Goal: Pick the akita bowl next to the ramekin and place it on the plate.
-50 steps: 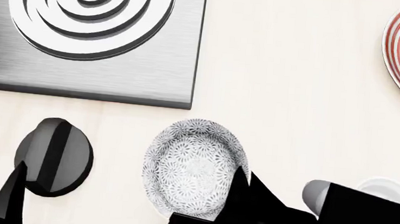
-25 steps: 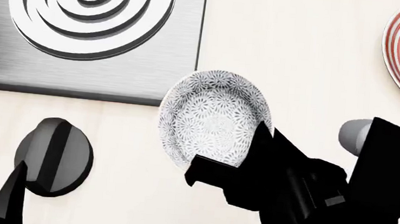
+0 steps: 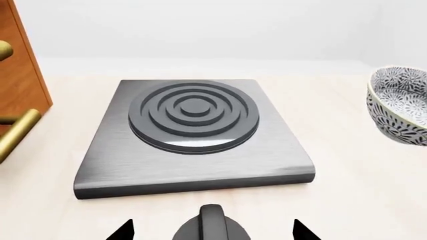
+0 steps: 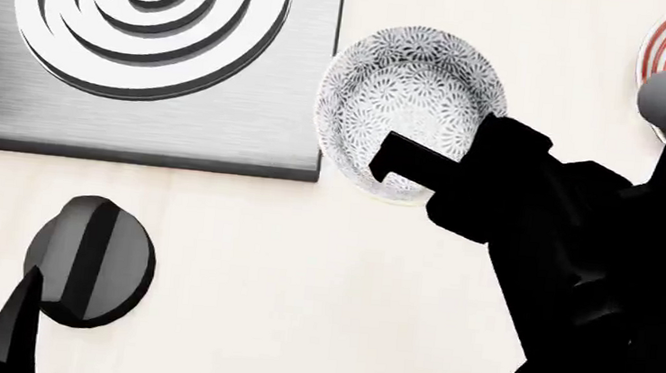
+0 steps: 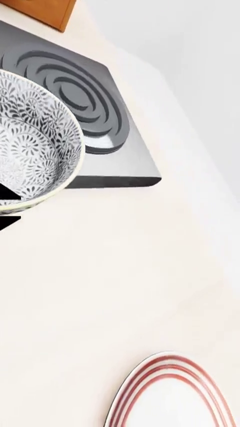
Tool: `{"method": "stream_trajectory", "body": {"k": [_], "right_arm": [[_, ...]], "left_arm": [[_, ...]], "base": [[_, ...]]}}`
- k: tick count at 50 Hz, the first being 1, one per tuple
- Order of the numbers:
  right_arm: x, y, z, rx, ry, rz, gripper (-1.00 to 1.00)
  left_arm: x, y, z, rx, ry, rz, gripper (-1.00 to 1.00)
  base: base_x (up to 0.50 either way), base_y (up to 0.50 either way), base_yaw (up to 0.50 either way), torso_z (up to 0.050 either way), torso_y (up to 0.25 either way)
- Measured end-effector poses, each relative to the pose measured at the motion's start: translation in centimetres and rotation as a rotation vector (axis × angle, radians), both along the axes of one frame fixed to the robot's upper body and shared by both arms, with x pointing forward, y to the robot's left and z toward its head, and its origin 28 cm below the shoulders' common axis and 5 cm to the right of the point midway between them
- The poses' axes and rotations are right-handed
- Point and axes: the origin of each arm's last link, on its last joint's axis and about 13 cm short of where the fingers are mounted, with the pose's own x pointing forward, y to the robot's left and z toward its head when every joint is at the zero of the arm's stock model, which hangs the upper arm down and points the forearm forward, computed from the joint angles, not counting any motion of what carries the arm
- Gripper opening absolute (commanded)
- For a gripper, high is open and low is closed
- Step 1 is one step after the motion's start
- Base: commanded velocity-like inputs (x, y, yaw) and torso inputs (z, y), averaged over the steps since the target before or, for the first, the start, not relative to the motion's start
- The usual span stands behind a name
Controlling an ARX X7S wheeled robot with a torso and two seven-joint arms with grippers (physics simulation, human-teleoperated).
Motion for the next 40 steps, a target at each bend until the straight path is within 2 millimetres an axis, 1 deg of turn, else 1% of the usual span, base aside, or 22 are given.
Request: {"method": "stream_trajectory", "body": {"k": [25,40], "right_arm": [[3.6,-1.7,3.7,0.024,0.038,-0.049,-1.00],[5.8,-2.7,5.2,0.035,0.075,-0.094,-1.00]], "left_arm": [[0.1,-0.1,0.0,0.002,0.001,-0.002,1.00],[0.0,0.0,0.1,0.002,-0.001,0.003,1.00]], "base": [[0.00,0.00,0.00,0.000,0.001],[0.00,0.00,0.00,0.000,0.000]]}}
